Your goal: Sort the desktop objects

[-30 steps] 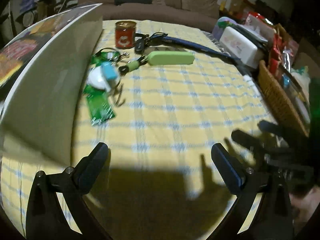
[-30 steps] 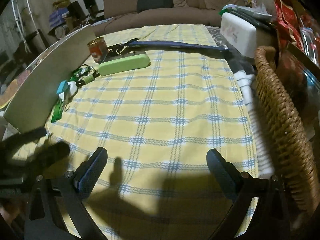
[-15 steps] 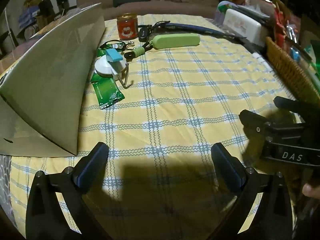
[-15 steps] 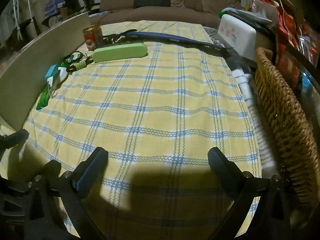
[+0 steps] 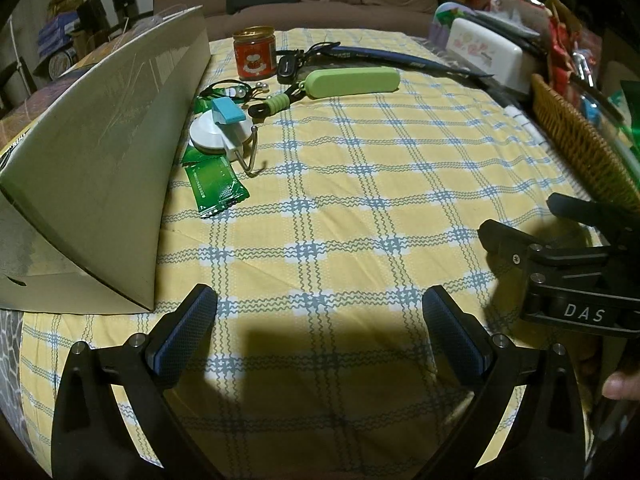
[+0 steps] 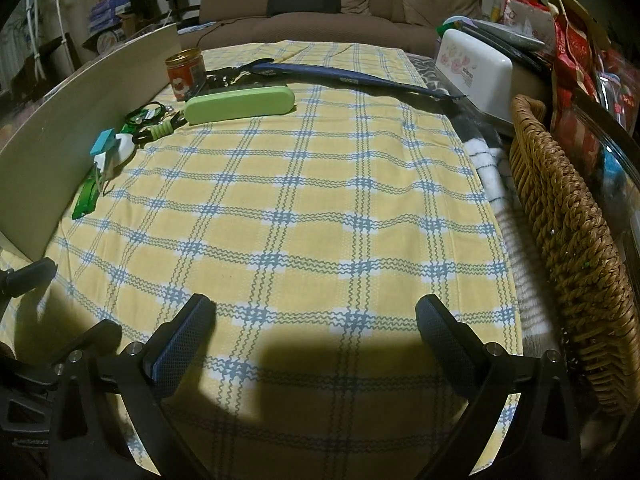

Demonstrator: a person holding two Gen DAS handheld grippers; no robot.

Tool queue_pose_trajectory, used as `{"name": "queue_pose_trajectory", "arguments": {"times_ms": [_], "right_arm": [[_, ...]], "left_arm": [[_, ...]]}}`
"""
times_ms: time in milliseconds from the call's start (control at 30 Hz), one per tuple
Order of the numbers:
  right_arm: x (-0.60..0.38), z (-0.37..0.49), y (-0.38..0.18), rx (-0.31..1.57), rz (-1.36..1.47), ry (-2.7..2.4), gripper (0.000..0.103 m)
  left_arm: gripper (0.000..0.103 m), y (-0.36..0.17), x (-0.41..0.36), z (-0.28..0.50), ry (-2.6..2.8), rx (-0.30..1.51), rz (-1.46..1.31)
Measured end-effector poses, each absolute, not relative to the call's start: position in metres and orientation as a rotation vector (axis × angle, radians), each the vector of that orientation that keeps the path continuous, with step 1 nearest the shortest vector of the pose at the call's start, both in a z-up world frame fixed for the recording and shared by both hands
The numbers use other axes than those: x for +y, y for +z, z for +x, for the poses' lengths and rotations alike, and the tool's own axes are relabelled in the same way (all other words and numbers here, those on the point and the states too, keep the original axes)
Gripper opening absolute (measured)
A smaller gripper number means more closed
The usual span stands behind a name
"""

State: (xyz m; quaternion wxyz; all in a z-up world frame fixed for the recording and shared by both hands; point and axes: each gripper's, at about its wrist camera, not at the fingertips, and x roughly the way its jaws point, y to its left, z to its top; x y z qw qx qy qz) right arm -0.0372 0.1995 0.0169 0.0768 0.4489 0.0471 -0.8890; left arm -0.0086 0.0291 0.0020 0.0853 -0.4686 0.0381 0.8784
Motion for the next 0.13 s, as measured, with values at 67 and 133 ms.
{"name": "queue_pose_trajectory", "arguments": {"times_ms": [67,133], "right_arm": [[0.1996,-0.0374,0.0167,0.141,1.345,-2.664,0.103],[0.1997,-0.0377,0.0166,0.141,1.345,-2.664,0.103]], "left_arm": [[0.103,0.0017,0.0285,-0.0094,2.619,0.111,-1.396],[0.103,0.0017,0.0286,-0.0093,2.620,0.115,-1.397]]}}
